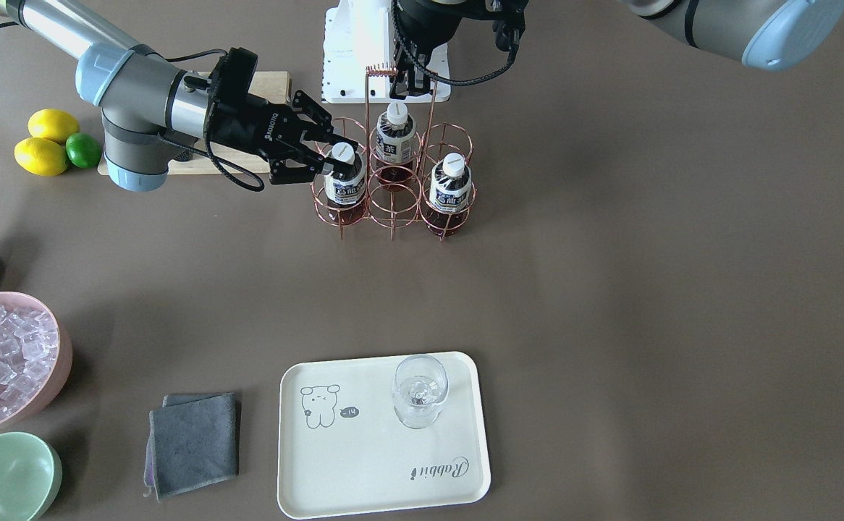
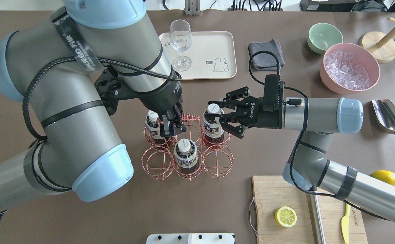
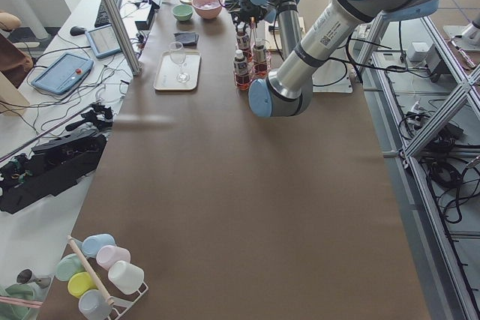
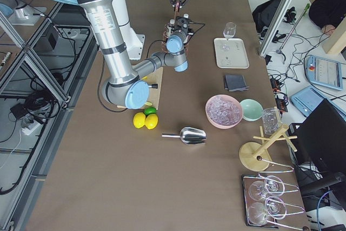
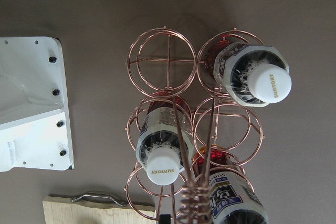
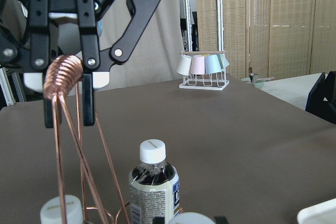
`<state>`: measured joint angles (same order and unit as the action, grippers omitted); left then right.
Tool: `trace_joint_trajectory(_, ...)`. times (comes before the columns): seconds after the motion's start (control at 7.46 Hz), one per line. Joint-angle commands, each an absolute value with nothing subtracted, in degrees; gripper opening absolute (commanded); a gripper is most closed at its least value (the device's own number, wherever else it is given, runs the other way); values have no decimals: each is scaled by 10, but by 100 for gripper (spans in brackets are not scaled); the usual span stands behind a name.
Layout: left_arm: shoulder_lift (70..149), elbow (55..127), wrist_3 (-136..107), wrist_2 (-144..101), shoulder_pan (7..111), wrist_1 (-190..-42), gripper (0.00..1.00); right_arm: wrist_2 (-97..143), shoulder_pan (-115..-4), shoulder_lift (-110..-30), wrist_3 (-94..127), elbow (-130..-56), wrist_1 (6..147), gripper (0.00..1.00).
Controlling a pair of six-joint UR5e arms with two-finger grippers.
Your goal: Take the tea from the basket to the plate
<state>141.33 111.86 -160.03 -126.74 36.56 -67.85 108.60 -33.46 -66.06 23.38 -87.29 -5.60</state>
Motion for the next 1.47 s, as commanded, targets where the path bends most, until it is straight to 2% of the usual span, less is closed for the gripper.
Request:
trace_joint_trajectory(0.0, 1414, 1119, -1600, -1267, 366, -679, 0, 1092, -361, -662, 240, -917, -15, 0)
trace_joint_trajectory(0.4, 1414, 1119, -1600, -1267, 366, -679, 0, 1131, -416, -660, 278, -1002, 64, 0)
trace_joint_trajectory(0.8, 1415, 1122, -1601, -1267, 366, -679, 0, 1171, -487, -650, 304, -1022, 94, 0)
trace_joint_trajectory(1.07, 1411, 1133, -1600, -1267, 373, -676, 0, 1172, -529, -643, 304, -993, 95, 0)
trace_joint_trajectory(1.34, 1410, 1137, -1590, -1267, 427, -656, 0, 1145, -561, -606, 298, -907, 93, 0)
